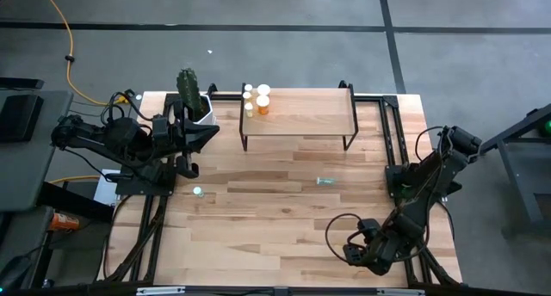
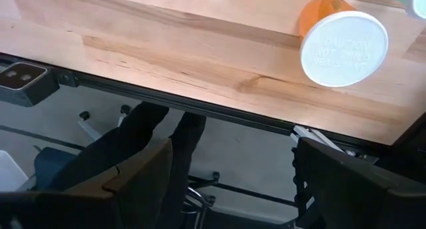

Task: Pick and place medicine bottles onto shelf by color
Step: Align the orange pill bottle with the other yellow pill bottles on the shelf

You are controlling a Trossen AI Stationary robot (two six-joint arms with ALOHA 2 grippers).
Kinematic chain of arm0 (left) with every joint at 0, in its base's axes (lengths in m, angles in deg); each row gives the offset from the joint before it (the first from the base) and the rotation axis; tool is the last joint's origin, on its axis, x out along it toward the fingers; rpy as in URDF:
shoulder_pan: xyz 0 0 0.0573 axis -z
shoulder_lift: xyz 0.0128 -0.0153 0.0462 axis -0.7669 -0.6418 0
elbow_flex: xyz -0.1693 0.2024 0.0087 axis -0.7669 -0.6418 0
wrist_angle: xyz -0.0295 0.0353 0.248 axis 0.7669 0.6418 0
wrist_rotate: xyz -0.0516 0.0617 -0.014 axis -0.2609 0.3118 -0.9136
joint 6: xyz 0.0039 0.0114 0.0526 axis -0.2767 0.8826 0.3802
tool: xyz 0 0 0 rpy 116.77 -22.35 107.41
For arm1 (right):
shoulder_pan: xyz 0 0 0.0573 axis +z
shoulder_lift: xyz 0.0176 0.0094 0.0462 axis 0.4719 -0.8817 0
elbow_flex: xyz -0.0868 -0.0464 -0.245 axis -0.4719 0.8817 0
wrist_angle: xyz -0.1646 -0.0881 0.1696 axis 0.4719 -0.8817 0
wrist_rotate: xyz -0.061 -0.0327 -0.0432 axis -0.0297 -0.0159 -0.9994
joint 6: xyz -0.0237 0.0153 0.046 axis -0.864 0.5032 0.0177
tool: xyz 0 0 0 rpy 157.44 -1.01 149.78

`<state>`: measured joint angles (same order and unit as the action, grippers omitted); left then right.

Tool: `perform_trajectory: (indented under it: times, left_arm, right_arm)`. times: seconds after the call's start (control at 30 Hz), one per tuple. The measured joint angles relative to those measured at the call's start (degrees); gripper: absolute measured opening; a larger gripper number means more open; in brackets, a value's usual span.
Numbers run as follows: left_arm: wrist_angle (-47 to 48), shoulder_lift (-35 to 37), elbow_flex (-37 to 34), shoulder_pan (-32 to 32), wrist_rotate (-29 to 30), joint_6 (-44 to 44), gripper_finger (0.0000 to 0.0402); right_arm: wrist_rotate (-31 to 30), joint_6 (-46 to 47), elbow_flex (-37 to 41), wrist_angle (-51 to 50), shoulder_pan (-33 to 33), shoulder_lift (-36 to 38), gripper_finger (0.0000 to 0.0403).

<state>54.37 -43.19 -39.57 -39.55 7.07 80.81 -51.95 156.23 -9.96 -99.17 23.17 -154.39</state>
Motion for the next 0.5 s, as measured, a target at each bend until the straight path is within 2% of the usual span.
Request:
perform_trajectory:
  times: [0.5]
  left_arm:
    - [0.0, 0.0, 0.0, 0.0, 0.0, 0.0, 0.0003]
  right_arm:
    - [1.0, 0.2, 0.0, 0.1, -0.4, 0.0, 0.0314]
